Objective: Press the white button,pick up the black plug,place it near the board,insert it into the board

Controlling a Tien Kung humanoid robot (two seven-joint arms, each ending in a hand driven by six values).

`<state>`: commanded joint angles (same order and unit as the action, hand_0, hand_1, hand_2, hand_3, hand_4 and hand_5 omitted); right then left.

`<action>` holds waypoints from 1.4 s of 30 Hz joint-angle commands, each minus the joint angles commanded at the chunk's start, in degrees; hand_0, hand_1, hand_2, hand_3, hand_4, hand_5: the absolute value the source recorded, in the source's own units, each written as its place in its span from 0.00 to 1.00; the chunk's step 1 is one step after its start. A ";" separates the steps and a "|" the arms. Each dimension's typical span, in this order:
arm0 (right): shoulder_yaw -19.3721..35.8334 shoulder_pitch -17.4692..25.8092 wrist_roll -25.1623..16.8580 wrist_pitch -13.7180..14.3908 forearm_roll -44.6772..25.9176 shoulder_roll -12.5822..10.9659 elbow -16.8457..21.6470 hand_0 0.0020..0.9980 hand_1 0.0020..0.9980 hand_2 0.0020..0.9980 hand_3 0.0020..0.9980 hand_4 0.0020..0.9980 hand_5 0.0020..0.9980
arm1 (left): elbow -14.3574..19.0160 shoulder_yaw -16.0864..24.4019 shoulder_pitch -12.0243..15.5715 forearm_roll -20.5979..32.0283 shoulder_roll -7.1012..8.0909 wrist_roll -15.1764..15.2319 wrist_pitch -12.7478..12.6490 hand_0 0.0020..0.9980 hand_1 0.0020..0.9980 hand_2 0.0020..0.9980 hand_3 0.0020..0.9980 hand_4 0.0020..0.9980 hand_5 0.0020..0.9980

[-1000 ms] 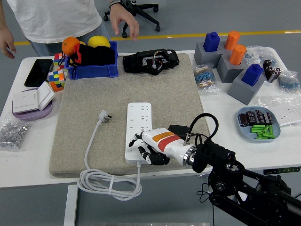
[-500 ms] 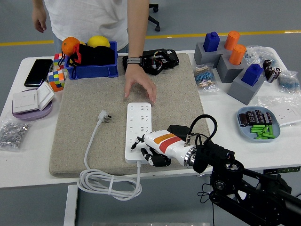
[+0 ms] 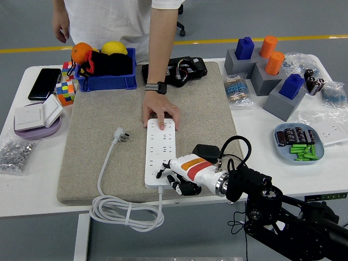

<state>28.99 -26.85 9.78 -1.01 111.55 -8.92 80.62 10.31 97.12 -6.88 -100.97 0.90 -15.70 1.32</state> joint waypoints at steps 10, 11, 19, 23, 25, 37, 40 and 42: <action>0.69 0.15 -0.29 0.30 0.21 -0.11 1.26 0.00 0.00 0.10 0.65 0.25 0.00 | 0.00 -0.11 -0.11 0.08 0.00 0.03 0.01 0.47 0.50 0.50 0.59 0.56 0.27; 0.73 0.18 -0.31 0.35 0.27 -0.14 1.51 0.00 0.00 0.10 0.65 0.25 0.00 | 0.00 -0.12 -0.09 0.12 -0.01 0.02 0.01 0.47 0.50 0.50 0.59 0.56 0.27; 0.25 -0.08 -1.29 1.26 0.86 -0.13 -0.48 0.00 0.00 0.10 0.65 0.25 0.00 | 0.00 -0.21 -0.15 0.02 -0.04 0.00 0.05 0.47 0.50 0.50 0.59 0.56 0.27; 0.26 -0.18 -2.22 2.17 0.92 0.05 -1.02 0.00 0.00 0.10 0.64 0.25 0.00 | 0.00 -0.20 -0.07 0.20 -0.07 0.01 0.03 0.47 0.50 0.50 0.59 0.56 0.27; 0.21 -0.25 -2.53 2.50 0.93 0.12 -1.27 0.00 0.00 0.10 0.64 0.25 0.00 | 0.00 -0.21 -0.09 0.11 -0.09 0.01 0.03 0.47 0.50 0.50 0.59 0.56 0.27; -1.43 -0.85 -3.51 3.20 0.81 -0.15 -3.54 0.00 0.00 0.10 0.63 0.25 0.00 | 0.00 -0.11 -0.22 -0.03 -0.03 0.00 0.09 0.47 0.50 0.50 0.58 0.56 0.26; -1.92 -0.98 -3.76 3.37 0.69 -0.21 -3.83 0.00 0.00 0.10 0.63 0.25 0.00 | 0.00 -0.14 -0.22 -0.08 -0.05 0.00 0.10 0.47 0.50 0.50 0.58 0.56 0.27; -2.10 -1.03 -3.83 3.39 0.63 -0.24 -4.00 0.00 0.00 0.10 0.63 0.25 0.00 | 0.00 -0.09 -0.21 -0.11 -0.05 -0.04 0.12 0.47 0.50 0.50 0.58 0.56 0.27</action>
<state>26.89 -27.88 5.95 2.38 112.18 -9.16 76.62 10.31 97.03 -7.09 -101.08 0.85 -15.74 1.44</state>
